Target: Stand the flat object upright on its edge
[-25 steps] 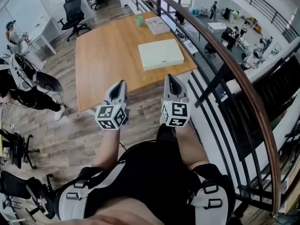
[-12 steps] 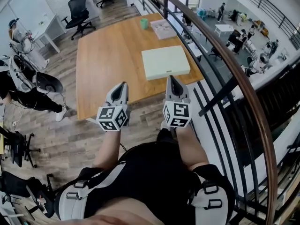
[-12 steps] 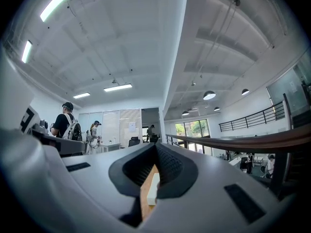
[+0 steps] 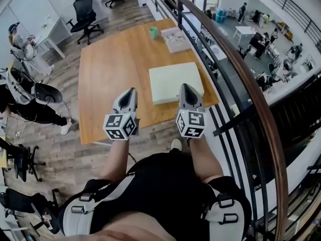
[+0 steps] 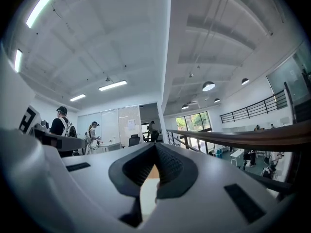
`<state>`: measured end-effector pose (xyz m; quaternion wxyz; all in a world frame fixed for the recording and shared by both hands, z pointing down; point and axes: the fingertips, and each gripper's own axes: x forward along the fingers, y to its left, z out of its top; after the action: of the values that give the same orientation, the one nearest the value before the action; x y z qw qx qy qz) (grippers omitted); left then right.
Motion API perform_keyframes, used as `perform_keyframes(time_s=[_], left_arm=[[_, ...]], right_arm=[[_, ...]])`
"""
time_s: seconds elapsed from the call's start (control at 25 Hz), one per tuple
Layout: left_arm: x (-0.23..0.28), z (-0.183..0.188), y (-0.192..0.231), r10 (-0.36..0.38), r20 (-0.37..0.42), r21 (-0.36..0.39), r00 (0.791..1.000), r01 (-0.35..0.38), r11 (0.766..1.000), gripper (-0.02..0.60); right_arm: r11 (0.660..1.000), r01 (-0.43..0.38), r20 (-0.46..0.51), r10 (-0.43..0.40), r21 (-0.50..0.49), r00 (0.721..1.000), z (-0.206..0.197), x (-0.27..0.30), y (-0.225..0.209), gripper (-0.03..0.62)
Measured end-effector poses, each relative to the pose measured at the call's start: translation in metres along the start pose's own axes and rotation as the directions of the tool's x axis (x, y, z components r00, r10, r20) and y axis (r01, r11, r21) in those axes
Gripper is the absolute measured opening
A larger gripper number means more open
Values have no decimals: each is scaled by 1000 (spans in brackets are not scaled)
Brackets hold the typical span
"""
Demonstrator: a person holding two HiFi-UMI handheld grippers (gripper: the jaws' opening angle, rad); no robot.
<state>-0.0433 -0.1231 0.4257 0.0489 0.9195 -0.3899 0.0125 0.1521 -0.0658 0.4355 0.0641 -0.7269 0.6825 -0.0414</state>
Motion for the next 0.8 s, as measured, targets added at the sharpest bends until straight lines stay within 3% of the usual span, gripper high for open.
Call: perform_keyframes(time_s=[0.48, 0.8], left_arm=[[118, 4, 9, -8, -53, 11, 999, 9, 1000, 5], [154, -15, 24, -59, -141, 39, 988, 65, 997, 5]], right_arm=[[999, -34, -64, 34, 6, 997, -6, 87, -55, 6], [999, -24, -130, 28, 32, 991, -28, 117, -60, 6]])
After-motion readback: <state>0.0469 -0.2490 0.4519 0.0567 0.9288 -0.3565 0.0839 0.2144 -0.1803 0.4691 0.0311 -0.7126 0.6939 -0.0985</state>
